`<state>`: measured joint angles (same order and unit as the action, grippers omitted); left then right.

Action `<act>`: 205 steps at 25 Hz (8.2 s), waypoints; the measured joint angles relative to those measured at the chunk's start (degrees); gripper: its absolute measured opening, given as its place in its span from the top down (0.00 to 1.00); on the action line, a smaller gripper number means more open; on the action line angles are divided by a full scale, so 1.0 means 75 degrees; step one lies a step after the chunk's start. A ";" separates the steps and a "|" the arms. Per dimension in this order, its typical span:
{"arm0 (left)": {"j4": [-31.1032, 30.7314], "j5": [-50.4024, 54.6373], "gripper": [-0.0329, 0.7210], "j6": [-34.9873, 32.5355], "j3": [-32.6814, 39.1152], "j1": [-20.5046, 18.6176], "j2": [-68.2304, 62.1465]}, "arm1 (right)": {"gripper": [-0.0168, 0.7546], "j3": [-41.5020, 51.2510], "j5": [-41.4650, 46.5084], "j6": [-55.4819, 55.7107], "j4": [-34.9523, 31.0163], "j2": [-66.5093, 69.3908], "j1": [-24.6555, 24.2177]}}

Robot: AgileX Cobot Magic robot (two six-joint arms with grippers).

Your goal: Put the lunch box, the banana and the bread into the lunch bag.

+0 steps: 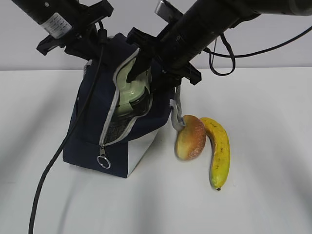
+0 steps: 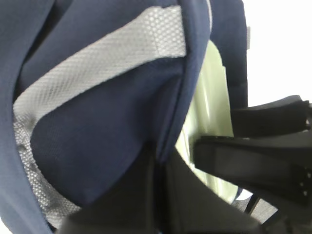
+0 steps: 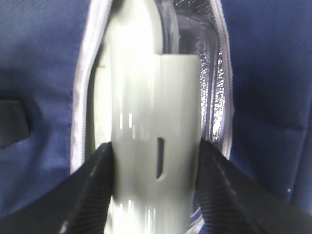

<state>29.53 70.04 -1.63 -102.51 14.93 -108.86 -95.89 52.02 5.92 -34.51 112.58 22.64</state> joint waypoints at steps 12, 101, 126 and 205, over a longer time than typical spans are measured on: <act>0.0127 0.0032 0.96 0.0000 0.0000 0.0000 0.0000 | 0.49 0.0000 -0.0396 0.0296 0.0028 0.0132 0.0251; -0.0531 0.0103 0.96 0.0000 0.0000 -0.0015 0.0000 | 0.30 0.3490 -0.0786 0.1640 0.4601 -0.1003 -0.1119; -0.0531 0.0110 0.96 0.0000 0.0000 -0.0015 0.0000 | 0.40 0.2673 -0.0925 0.1104 0.4261 0.0528 -0.1119; 0.0195 0.0118 0.96 -0.0237 0.0000 -0.0092 0.0025 | 0.59 -0.2358 0.1702 0.0748 0.1377 0.1207 0.0058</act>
<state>30.98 70.93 -3.40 -102.51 14.24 -108.67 -113.58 64.79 11.53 -24.18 121.63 23.07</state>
